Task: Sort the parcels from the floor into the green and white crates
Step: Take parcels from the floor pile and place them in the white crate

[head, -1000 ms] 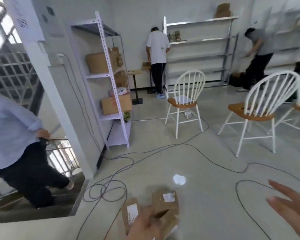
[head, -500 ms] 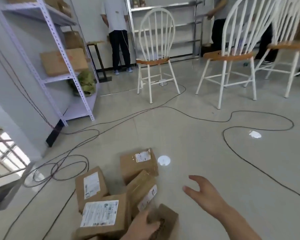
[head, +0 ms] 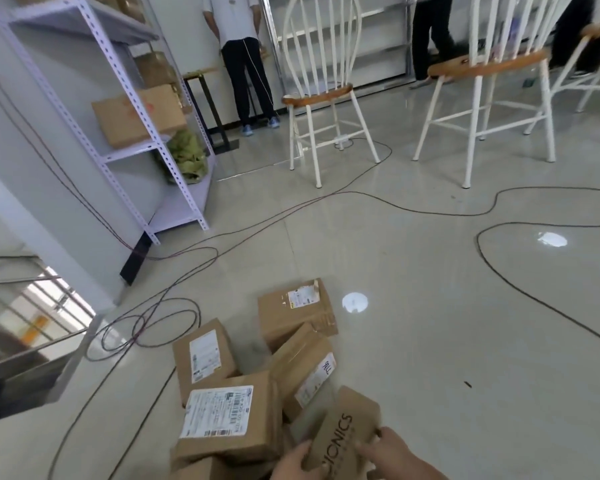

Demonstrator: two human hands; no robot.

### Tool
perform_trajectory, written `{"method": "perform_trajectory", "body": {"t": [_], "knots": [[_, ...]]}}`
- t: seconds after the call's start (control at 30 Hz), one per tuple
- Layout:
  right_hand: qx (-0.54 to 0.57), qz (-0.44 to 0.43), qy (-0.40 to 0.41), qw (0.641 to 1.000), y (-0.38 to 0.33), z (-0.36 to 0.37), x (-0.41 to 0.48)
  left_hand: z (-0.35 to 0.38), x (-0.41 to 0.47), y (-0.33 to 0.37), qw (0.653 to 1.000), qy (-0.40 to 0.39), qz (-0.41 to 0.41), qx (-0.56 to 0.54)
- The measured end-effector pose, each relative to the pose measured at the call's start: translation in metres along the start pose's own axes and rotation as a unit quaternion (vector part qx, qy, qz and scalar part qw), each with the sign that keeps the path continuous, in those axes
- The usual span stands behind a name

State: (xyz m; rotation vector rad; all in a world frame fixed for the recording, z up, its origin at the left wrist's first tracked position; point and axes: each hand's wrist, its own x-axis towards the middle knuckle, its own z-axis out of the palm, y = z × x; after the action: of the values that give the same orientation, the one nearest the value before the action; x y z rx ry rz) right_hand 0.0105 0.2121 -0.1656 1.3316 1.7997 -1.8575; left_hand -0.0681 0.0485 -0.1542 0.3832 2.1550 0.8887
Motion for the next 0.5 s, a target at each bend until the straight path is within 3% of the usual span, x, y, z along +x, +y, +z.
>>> {"method": "perform_trajectory", "body": {"t": [0.1, 0.17, 0.27, 0.37, 0.5], "knots": [[0.092, 0.038, -0.038, 0.994, 0.0, 0.0, -0.001, 0.008, 0.003, 0.003, 1.0, -0.013, 0.011, 0.008], [0.112, 0.048, -0.013, 0.992, 0.005, -0.007, 0.006, 0.016, 0.007, 0.008, 0.997, -0.033, 0.025, 0.06], [0.025, 0.032, 0.032, 0.999, 0.014, -0.024, 0.008, 0.033, 0.023, 0.006, 0.989, -0.032, 0.049, 0.139], [0.011, 0.09, -0.016, 0.996, 0.02, -0.037, 0.007, 0.039, 0.032, 0.003, 0.975, -0.004, -0.024, 0.221], [0.02, 0.101, -0.079, 0.992, 0.028, -0.042, 0.008, 0.043, 0.042, -0.017, 0.993, -0.053, -0.041, 0.101]]}}
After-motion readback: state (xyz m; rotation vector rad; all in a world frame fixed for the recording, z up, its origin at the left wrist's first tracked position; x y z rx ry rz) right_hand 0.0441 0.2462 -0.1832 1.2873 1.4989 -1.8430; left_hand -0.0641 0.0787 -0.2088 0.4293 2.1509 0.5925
